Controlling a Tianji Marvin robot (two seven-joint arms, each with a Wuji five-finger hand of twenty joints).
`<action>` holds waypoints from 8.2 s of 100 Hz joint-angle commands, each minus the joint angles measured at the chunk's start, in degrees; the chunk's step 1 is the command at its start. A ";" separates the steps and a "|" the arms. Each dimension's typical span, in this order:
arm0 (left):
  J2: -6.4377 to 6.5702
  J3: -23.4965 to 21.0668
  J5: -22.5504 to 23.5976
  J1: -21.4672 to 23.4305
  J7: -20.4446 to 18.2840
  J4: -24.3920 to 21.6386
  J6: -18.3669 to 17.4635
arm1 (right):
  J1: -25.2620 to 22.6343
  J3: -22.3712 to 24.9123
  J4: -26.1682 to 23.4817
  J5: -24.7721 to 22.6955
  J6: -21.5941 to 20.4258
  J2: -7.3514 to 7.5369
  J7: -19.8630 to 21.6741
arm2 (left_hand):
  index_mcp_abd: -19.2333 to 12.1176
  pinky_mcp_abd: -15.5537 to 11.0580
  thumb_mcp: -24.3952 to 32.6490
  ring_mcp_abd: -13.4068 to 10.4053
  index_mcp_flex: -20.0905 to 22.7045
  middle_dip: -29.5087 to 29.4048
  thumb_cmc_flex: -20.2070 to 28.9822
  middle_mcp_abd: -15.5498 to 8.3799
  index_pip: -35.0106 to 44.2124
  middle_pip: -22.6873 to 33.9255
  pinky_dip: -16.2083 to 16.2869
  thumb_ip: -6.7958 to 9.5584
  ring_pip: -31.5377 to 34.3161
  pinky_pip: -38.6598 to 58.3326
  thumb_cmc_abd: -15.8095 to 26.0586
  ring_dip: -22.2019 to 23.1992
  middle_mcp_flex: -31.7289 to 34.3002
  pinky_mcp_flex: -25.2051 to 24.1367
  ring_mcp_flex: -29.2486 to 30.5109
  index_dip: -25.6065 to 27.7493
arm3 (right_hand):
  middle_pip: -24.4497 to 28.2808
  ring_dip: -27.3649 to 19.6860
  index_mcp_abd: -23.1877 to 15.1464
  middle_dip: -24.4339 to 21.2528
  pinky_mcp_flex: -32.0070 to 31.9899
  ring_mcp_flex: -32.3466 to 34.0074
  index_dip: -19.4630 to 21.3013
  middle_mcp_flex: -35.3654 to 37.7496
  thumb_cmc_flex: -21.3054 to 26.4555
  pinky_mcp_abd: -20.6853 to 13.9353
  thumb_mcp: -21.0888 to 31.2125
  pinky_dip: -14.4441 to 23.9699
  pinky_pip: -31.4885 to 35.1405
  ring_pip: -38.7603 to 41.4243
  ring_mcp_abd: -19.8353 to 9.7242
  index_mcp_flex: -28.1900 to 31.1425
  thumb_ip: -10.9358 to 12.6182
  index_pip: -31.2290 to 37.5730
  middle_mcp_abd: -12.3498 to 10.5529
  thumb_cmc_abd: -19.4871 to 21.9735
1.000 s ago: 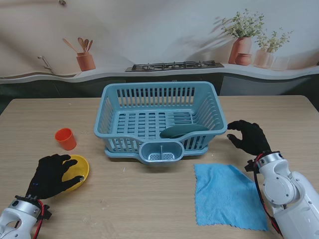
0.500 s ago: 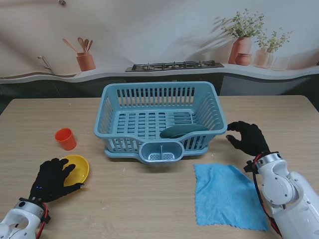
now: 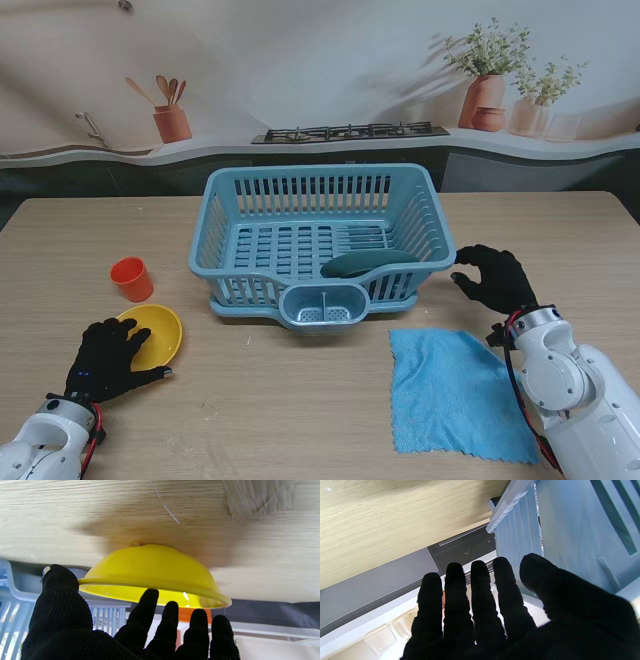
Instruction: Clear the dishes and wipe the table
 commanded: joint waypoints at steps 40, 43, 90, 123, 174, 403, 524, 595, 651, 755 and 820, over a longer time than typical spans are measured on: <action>0.23 1.09 0.85 0.00 -1.15 0.73 2.80 | -0.20 -0.09 -0.15 0.31 0.05 -0.04 0.91 | 1.16 0.60 -1.50 1.24 0.25 0.44 9.56 -0.41 -0.09 3.06 4.64 1.15 5.42 8.94 1.47 2.53 -1.24 -0.06 -1.32 1.00 | -0.62 -0.92 0.34 -0.77 -0.86 -1.37 0.67 -1.68 -1.51 -2.23 1.31 0.63 -0.85 -0.51 -1.37 0.41 1.80 -0.56 -0.75 -1.57; 0.25 1.17 0.86 0.05 -1.52 0.62 3.12 | -0.22 -0.08 -0.16 0.34 0.04 -0.05 0.92 | 1.15 0.70 -1.35 1.28 0.19 0.46 9.98 -0.40 -0.10 3.10 4.54 1.22 5.54 9.62 1.46 2.50 -1.34 0.09 -1.29 1.05 | -0.62 -0.92 0.29 -0.77 -0.87 -1.37 0.67 -1.64 -1.52 -2.23 1.32 0.63 -0.86 -0.51 -1.42 0.40 1.80 -0.58 -0.85 -1.56; 0.69 2.49 1.46 -1.35 -4.81 1.21 5.30 | -0.33 -0.01 -0.18 0.79 -0.13 -0.12 0.84 | 0.59 3.19 19.19 5.76 4.86 3.33 15.94 2.02 2.03 8.33 4.10 0.42 17.42 37.32 1.00 5.57 3.96 -1.16 3.26 3.74 | -0.66 -0.90 0.18 -0.78 -0.65 -1.22 0.75 -1.53 -1.53 -2.20 0.96 0.77 -0.86 -0.46 -1.44 0.55 1.86 -0.64 -0.89 -1.17; 1.00 3.06 4.57 -4.59 4.46 6.83 -0.66 | -0.25 -0.32 -0.18 1.23 0.26 -0.16 1.02 | -1.76 14.80 11.34 14.77 13.47 10.15 37.36 6.95 18.20 14.26 12.70 0.81 32.17 48.30 -0.33 10.36 23.54 13.34 20.19 15.26 | -0.68 -0.89 -0.12 -0.79 -0.43 -1.07 0.79 -1.32 -1.67 -2.06 0.48 0.86 -0.70 -0.44 -1.39 0.70 1.87 -0.64 -0.93 -0.91; 1.30 0.71 9.23 -4.72 12.72 5.54 -7.21 | -0.25 -0.42 -0.22 1.68 0.24 -0.16 1.34 | 1.10 27.54 22.50 18.60 8.89 15.52 35.30 14.27 50.24 31.28 23.14 -0.71 51.79 60.95 -7.28 23.78 35.51 38.22 41.91 14.95 | -0.82 -0.84 -0.31 -0.83 -0.35 -0.86 0.83 -1.21 -1.67 -1.92 0.13 0.88 -0.64 -0.41 -1.37 0.85 1.96 -0.64 -1.01 -0.73; 1.49 -6.12 -12.59 -17.58 -16.10 -10.46 -24.87 | -0.38 -0.12 -0.17 2.70 -0.95 -0.24 1.48 | 0.52 24.36 26.57 15.32 10.67 16.04 32.35 16.18 50.43 38.02 27.37 -1.99 62.20 73.54 -9.00 30.86 37.44 49.54 50.76 17.83 | -0.99 -0.79 -0.39 -0.76 -0.40 -0.75 0.93 -0.84 -1.69 -1.74 0.03 0.95 -0.79 -0.59 -1.36 1.21 2.00 -0.90 -0.99 -0.74; 3.97 21.14 -27.01 -48.64 -38.30 -0.24 -8.51 | -0.24 0.08 0.86 2.75 -1.88 -0.36 0.59 | 0.10 23.53 26.17 14.62 10.75 15.96 32.27 15.72 50.21 37.91 27.48 -1.90 61.79 73.45 -8.93 30.81 37.43 48.70 50.65 17.97 | -1.01 -0.78 -0.38 -0.73 -0.50 -0.75 1.00 -0.86 -1.58 -1.63 -0.15 0.99 -0.97 -0.67 -1.43 1.24 2.03 -0.87 -1.02 -0.66; 2.13 37.56 -33.77 -62.08 -38.00 9.31 -0.03 | -0.54 -0.03 0.68 3.20 -1.29 -0.45 0.59 | 0.53 23.15 27.26 14.12 11.25 15.88 32.17 16.08 50.53 37.98 27.98 -1.97 61.75 74.32 -9.76 30.79 38.14 49.48 51.72 17.91 | -1.05 -0.75 -0.43 -0.73 -0.62 -0.71 1.00 -0.92 -1.54 -1.62 -0.18 1.02 -1.09 -0.68 -1.45 1.22 2.04 -0.90 -1.07 -0.54; -0.92 49.08 -39.04 -71.05 -33.93 19.32 2.93 | -0.74 0.09 0.66 3.32 -0.94 -0.49 0.52 | 0.00 23.37 31.26 13.83 11.97 15.39 29.97 15.51 51.54 37.75 27.27 -3.15 61.28 74.78 -11.36 30.58 39.35 50.26 52.89 17.58 | -1.04 -0.75 -0.42 -0.73 -0.66 -0.82 1.01 -0.89 -1.60 -1.65 -0.25 1.06 -1.16 -0.71 -1.37 1.26 2.04 -0.87 -0.97 -0.55; -9.71 62.54 -48.41 -81.43 -26.17 37.85 5.10 | -0.71 -0.38 1.02 3.88 -0.13 -0.54 0.68 | -0.49 23.00 32.07 13.61 11.92 15.52 29.23 15.37 51.87 38.00 26.88 -3.49 61.25 74.94 -11.65 31.12 39.21 49.82 52.82 17.35 | -1.10 -0.77 -0.35 -0.75 -0.93 -1.10 0.99 -1.08 -1.48 -1.67 -0.52 1.20 -1.34 -0.81 -1.45 1.17 2.07 -0.96 -0.94 -0.34; -14.00 66.90 -49.87 -83.44 -23.94 46.71 4.56 | -0.54 -0.50 1.46 4.10 -0.24 -0.56 0.65 | -0.56 23.51 31.76 13.84 11.76 15.42 29.18 15.12 51.79 37.97 27.08 -3.46 60.14 73.60 -11.43 30.84 39.02 48.46 52.15 16.73 | -1.18 -0.76 -0.44 -0.76 -1.01 -1.14 1.01 -1.09 -1.62 -1.67 -0.46 1.28 -1.45 -0.87 -1.48 1.22 2.10 -0.99 -0.99 -0.34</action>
